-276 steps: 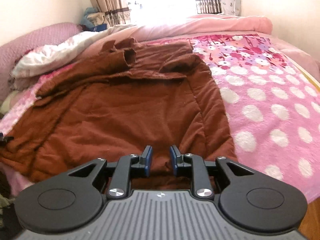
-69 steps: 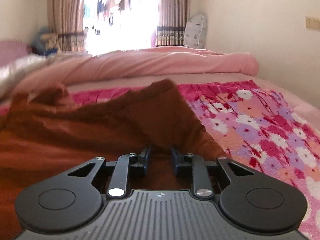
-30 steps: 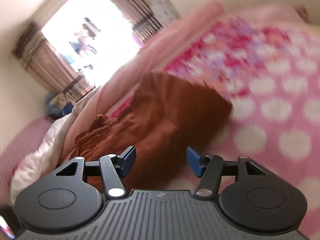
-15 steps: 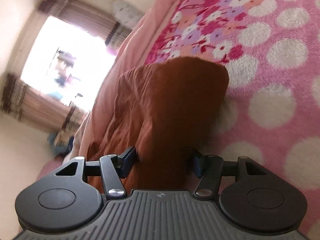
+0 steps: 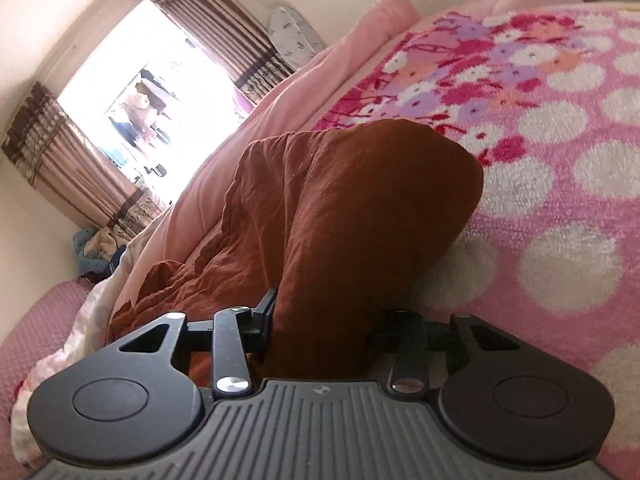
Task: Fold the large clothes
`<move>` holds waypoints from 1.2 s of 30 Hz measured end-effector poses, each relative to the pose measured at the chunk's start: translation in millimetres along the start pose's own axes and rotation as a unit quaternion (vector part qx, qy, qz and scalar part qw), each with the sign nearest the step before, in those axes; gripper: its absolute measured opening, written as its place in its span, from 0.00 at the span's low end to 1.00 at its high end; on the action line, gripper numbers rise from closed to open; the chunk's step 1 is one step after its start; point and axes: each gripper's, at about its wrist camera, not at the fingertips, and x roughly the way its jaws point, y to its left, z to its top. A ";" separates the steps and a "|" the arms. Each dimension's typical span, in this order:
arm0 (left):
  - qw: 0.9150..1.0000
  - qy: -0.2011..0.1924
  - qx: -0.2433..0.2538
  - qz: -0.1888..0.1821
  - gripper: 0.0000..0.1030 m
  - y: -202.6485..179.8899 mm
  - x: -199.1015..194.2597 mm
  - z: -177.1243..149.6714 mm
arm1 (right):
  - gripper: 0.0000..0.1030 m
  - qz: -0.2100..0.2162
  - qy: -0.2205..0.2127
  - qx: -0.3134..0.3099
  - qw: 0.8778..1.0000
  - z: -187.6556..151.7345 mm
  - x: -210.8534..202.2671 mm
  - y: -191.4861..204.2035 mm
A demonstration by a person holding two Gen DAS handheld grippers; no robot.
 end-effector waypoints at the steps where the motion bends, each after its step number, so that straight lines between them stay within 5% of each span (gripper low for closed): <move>1: 1.000 0.020 -0.013 -0.012 0.84 3.1 11.2 -5.1 | 0.42 0.000 -0.001 -0.002 1.000 -0.4 -0.5 0.4; 9: 0.999 0.011 -0.037 -0.017 0.84 4.6 27.7 -15.1 | 0.38 0.002 -0.007 0.005 1.000 -0.5 -4.3 0.0; 17: 1.000 0.008 0.001 0.000 0.84 5.4 15.6 -5.0 | 0.30 0.036 -0.087 -0.093 0.991 6.9 -43.3 61.0; 22: 0.998 -0.028 -0.021 0.047 0.83 52.2 -12.3 30.4 | 0.29 0.068 -0.133 -0.169 0.974 -1.4 -60.0 110.2; 27: 0.992 0.030 -0.040 0.117 0.81 96.9 32.4 16.8 | 0.29 0.106 -0.146 -0.215 0.960 -20.4 -64.3 150.5; 29: 0.992 0.067 -0.055 0.089 0.84 110.0 60.9 -5.4 | 0.29 0.122 -0.146 -0.242 0.951 -35.5 -64.4 167.4; 31: 0.992 0.061 -0.090 0.065 0.85 121.5 65.8 -15.3 | 0.29 0.141 -0.146 -0.280 0.938 -53.4 -65.0 185.5; 36: 0.993 0.059 -0.077 0.066 0.84 119.7 66.9 -10.8 | 0.29 0.192 -0.117 -0.364 0.904 -100.4 -64.8 223.4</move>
